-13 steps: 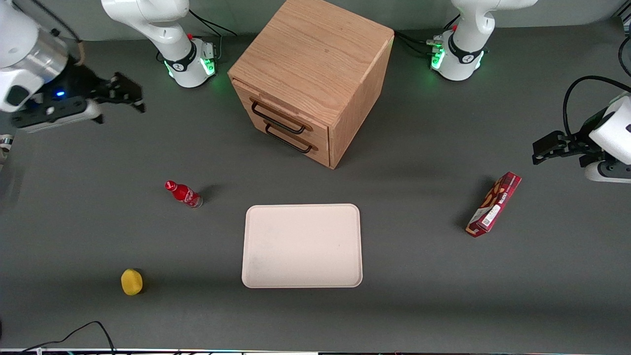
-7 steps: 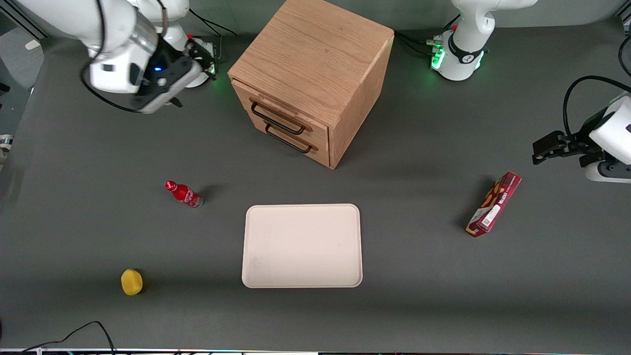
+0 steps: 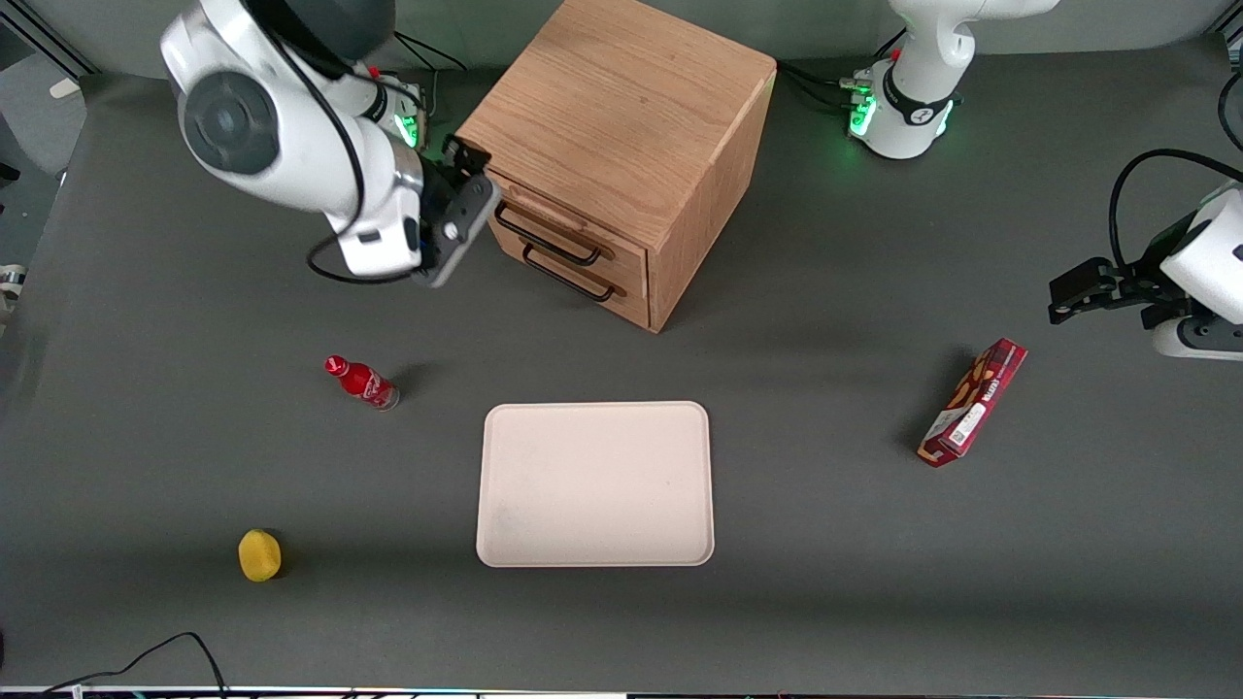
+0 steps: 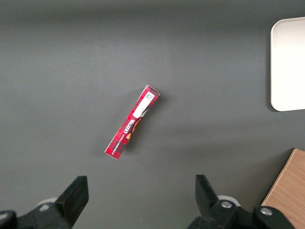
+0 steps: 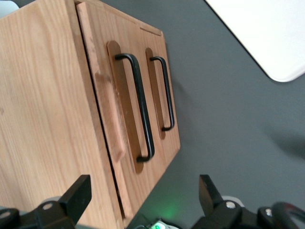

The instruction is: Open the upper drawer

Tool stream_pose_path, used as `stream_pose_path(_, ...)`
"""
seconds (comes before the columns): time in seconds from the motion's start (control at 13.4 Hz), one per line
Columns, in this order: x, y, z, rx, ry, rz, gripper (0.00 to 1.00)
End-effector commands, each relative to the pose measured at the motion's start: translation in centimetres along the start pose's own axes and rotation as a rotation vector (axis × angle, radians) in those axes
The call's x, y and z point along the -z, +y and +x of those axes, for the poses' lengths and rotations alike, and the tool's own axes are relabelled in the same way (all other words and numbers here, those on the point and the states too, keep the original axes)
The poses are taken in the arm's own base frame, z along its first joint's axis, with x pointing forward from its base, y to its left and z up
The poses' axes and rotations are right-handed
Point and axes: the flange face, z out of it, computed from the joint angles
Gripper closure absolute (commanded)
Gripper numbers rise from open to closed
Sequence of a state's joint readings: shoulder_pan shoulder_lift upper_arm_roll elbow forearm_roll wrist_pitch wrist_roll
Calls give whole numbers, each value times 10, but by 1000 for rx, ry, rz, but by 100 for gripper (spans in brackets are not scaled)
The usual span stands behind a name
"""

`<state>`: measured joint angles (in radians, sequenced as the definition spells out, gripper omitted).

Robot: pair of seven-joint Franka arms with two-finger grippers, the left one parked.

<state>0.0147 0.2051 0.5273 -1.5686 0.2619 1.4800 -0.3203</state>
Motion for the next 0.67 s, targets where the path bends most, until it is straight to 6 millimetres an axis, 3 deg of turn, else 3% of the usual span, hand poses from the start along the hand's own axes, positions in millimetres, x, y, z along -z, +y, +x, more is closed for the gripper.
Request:
stream_pose_path(0.0,-31,11,17,25,5,66,0)
stream_pose_path(0.37,-81,11,27,12,15,98,0)
stream_pose_path(0.6,-95,14,28,3,19,97,0)
